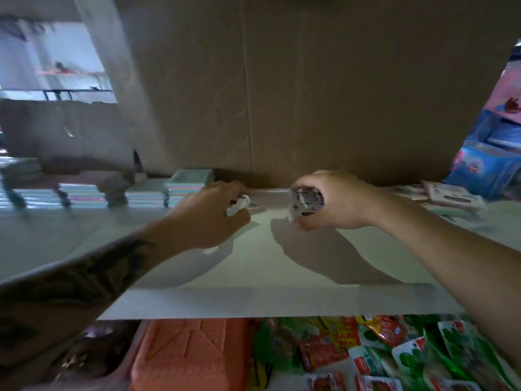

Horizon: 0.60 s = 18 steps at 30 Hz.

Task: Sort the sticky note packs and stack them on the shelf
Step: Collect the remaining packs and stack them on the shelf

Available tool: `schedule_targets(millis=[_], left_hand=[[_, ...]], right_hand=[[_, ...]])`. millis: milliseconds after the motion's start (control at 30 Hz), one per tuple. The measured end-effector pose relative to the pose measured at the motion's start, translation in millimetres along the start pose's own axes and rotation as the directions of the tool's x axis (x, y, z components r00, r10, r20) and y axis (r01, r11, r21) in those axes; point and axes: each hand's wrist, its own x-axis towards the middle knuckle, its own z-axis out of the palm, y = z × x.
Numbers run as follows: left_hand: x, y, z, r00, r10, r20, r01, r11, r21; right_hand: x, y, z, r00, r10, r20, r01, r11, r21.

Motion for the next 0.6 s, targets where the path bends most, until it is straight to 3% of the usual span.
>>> schedule_targets(millis=[367,500,600], left_hand=[[-76.8,-163.6,-52.4,0.998,0.0,0.068,-0.015,0.977,0.211],[-84.9,-192.7,-58.7,0.988,0.0,0.157,-0.036,0.974,0.223],[-84.5,-202.3,-63.4,0.973,0.046,0.228,-0.079,0.987,0.139]], right_hand=[[86.4,-157.8,65.5,0.994,-0.102,0.047,0.096,0.988,0.122],[94.9,-183.0,77.5,0.989,-0.06,0.137,0.045,0.993,0.109],[93.5,-190.5,82.4,0.987,-0.038,0.159,0.02,0.993,0.114]])
